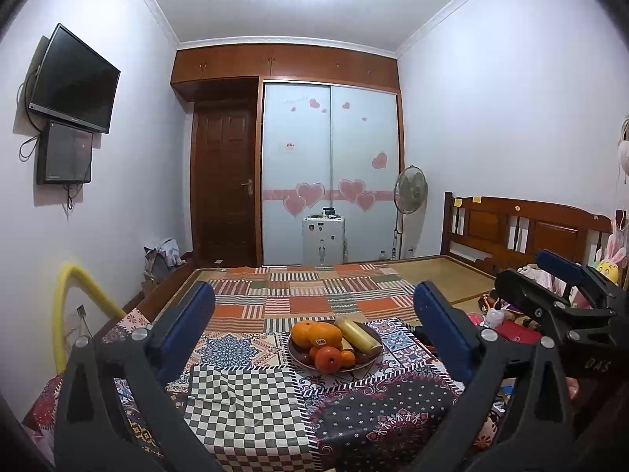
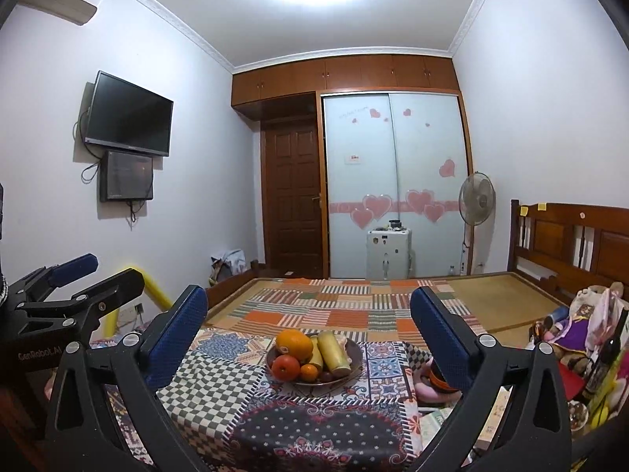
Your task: Organize fruits
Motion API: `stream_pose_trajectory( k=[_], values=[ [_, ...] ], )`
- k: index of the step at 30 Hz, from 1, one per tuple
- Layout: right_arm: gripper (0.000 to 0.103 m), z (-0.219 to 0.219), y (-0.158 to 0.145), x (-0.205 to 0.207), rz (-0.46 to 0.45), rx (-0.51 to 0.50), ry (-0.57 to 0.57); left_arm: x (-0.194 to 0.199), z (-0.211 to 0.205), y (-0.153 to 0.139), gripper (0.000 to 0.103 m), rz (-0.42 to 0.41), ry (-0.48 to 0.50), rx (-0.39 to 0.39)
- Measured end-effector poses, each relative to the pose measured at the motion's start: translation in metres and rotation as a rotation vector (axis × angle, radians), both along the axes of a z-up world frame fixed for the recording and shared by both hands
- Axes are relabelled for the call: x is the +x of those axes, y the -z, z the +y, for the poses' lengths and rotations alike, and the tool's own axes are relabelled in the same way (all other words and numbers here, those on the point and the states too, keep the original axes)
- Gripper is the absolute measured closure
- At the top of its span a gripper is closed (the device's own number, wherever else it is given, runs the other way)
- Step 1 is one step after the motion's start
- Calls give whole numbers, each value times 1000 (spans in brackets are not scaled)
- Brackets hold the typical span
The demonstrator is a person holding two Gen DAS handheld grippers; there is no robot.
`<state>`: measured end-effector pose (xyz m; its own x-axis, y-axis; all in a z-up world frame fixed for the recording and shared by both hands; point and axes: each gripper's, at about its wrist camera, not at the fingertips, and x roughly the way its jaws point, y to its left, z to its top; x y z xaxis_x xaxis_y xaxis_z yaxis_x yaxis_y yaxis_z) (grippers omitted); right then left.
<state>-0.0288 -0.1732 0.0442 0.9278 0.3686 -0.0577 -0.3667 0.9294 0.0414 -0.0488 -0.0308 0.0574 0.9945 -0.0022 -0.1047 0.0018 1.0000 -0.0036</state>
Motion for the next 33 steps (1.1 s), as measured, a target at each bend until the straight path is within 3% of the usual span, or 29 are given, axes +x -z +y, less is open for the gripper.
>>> stream_pose_trajectory(
  k=[33],
  values=[
    [0,-3,-3,-2,-8,3,11,3,-1,5,0,14,38,-3]
  ],
)
